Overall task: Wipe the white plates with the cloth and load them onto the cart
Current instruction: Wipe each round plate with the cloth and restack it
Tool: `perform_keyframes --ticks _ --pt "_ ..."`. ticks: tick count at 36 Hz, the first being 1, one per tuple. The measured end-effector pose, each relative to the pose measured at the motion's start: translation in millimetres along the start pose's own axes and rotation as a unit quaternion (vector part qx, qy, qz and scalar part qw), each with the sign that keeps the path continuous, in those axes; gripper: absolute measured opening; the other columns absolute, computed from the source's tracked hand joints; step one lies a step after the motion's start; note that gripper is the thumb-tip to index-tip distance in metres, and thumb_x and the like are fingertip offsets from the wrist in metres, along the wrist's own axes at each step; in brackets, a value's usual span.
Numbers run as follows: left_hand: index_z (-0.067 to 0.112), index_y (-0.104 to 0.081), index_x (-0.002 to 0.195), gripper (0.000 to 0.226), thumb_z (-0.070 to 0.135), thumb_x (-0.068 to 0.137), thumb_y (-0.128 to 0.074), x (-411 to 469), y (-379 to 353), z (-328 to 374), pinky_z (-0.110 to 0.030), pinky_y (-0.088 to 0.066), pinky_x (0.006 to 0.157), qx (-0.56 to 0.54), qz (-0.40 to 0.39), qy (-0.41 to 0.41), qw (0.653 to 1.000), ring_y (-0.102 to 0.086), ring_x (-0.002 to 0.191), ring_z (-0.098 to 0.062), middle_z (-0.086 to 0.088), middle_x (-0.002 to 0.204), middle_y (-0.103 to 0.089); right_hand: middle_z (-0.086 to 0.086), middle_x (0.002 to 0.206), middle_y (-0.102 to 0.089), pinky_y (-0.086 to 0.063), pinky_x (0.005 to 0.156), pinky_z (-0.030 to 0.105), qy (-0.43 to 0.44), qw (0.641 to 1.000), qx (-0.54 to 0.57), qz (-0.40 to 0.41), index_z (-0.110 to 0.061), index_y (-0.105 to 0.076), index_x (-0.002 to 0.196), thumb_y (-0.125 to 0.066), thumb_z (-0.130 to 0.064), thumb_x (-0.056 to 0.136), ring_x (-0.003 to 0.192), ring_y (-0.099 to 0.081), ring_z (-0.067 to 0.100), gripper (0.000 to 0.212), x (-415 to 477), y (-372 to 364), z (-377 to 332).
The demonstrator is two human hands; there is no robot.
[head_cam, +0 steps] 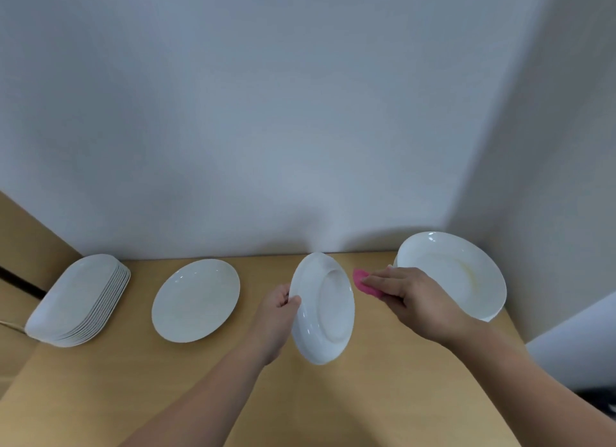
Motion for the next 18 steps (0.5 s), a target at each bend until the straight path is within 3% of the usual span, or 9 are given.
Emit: perform_keyframes --ticks 4,8,13,16,18 --pt "0.017 -0.066 0.108 0.024 0.008 0.100 -0.045 1 5 -7 -0.052 -0.049 0.096 -0.021 0.007 0.019 1.000 -0.063 0.107 -0.036 -0.011 0.107 -0.071 -0.012 0.111 -0.070 -0.043 0.103 0.050 0.008 1.000 -0.005 -0.019 -0.016 -0.068 0.119 -0.058 -0.010 0.096 0.096 -0.067 0.022 0.026 10 -15 -2" --pt "0.013 -0.064 0.113 0.023 0.007 0.100 -0.046 4 12 -8 -0.051 -0.050 0.098 -0.025 0.001 0.031 0.999 -0.064 0.107 -0.035 -0.011 0.109 -0.071 -0.011 0.110 -0.070 -0.048 0.094 0.049 0.029 0.999 -0.009 -0.010 -0.016 -0.069 0.118 -0.052 -0.019 0.099 0.090 -0.066 0.025 0.026 27 -32 -13" --pt "0.009 -0.063 0.110 0.020 0.001 0.094 -0.054 6 22 -8 -0.034 -0.060 0.073 -0.018 -0.037 0.033 0.999 -0.072 0.089 -0.021 -0.006 0.097 -0.075 -0.007 0.119 -0.068 -0.051 0.087 0.045 0.070 0.996 -0.057 0.002 -0.022 -0.070 0.117 -0.064 -0.001 0.086 0.094 -0.066 0.028 0.038 58 -64 -27" --pt "0.012 -0.065 0.107 0.022 0.000 0.093 -0.053 6 25 -10 -0.033 -0.060 0.069 -0.002 -0.044 0.035 0.998 -0.072 0.086 -0.020 -0.005 0.094 -0.075 -0.005 0.123 -0.066 -0.049 0.090 0.042 0.109 0.989 -0.101 -0.008 -0.024 -0.069 0.117 -0.064 0.002 0.079 0.101 -0.065 0.026 0.046 77 -85 -38" --pt "0.013 -0.064 0.110 0.024 0.001 0.093 -0.052 8 28 -13 -0.033 -0.057 0.070 0.011 -0.040 0.040 0.998 -0.072 0.089 -0.021 -0.007 0.097 -0.075 -0.005 0.130 -0.061 -0.041 0.101 0.044 0.108 0.986 -0.107 -0.062 -0.026 -0.064 0.123 -0.056 -0.002 0.083 0.114 -0.057 0.025 0.048 88 -103 -39"
Point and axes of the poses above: each hand's wrist, its own x-axis towards the middle knuckle, its own y-axis out of the back of the hand, z = x × y, the point moved 6 cm from there along x, towards the middle knuckle
